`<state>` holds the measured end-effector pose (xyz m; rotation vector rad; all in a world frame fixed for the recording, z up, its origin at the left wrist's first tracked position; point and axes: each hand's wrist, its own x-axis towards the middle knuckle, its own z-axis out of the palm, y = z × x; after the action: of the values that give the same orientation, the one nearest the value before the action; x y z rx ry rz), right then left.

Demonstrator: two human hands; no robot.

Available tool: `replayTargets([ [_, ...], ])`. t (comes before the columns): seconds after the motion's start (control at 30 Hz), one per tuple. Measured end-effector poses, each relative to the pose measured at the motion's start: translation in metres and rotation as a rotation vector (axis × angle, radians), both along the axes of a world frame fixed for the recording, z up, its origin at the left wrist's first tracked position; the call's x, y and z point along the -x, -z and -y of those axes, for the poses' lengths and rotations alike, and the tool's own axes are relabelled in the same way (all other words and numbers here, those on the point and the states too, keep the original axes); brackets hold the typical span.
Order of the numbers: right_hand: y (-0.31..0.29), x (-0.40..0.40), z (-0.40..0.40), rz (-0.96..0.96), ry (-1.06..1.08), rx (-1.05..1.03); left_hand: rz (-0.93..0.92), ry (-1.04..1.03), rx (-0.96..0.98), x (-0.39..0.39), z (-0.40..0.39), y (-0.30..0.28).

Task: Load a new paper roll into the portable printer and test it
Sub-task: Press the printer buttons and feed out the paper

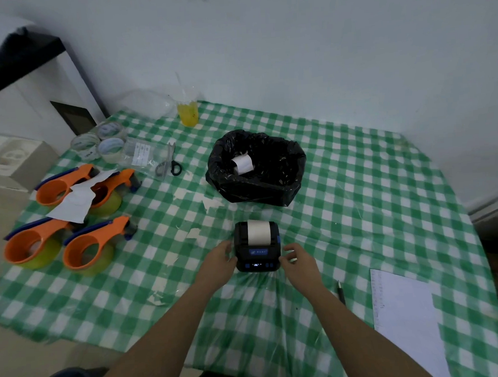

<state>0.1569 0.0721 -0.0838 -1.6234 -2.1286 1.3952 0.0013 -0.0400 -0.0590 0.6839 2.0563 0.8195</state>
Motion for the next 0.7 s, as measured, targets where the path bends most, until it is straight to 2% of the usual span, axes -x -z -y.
replayTargets([
  [0.7, -0.0049, 0.0004, 0.0062, 0.015, -0.004, -0.028, 0.000, -0.027, 0.002, -0.0016, -0.0012, -0.0054],
])
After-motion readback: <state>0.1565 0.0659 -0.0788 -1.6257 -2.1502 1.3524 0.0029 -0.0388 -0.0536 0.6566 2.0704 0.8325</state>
